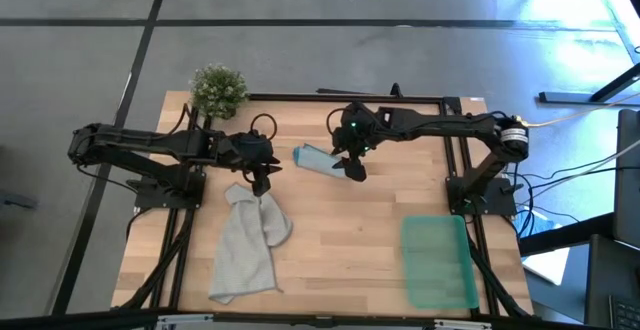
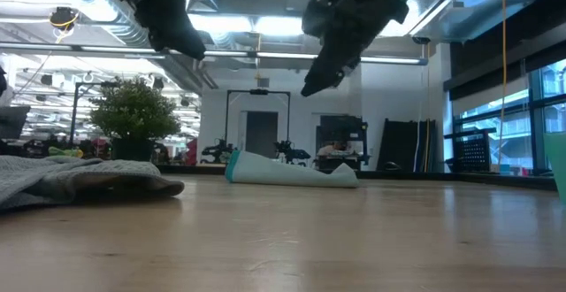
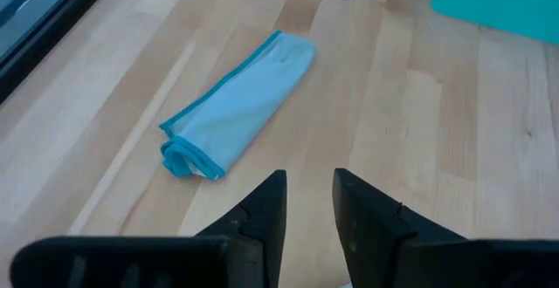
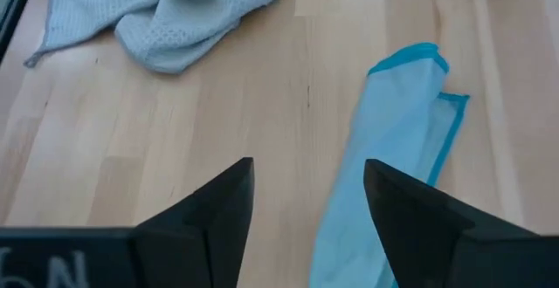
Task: Roll microfiber towels into tight, uniform cylinder then place into a basket
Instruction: Put the rolled blue towel into the green bin
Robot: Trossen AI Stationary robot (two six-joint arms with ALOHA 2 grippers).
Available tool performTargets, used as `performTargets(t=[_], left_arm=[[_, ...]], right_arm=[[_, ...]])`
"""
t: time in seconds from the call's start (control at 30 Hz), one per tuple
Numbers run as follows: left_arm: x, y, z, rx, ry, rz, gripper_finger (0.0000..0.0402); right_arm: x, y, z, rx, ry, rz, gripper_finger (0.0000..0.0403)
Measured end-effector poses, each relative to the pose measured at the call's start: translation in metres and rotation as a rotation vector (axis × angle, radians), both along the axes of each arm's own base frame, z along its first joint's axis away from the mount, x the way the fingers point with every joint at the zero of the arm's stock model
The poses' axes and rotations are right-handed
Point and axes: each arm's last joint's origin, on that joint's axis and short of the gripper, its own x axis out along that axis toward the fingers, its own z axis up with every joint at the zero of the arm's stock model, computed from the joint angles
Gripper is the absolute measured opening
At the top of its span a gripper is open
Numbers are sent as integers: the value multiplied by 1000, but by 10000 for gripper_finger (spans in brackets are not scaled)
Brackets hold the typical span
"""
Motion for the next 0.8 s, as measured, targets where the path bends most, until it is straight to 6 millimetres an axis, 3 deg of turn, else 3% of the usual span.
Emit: performTargets(t=[0.33,0.47,0.8], left_arm=[[0,0,0,0,0,0,90],[0,0,0,0,0,-1,90],[0,0,0,0,0,-1,90]], right_arm=[[20,-2,-32,7,28,16,218],[22,-5,-35,42,3,36,229],[23,-20,-44,-51,51,-97,387]])
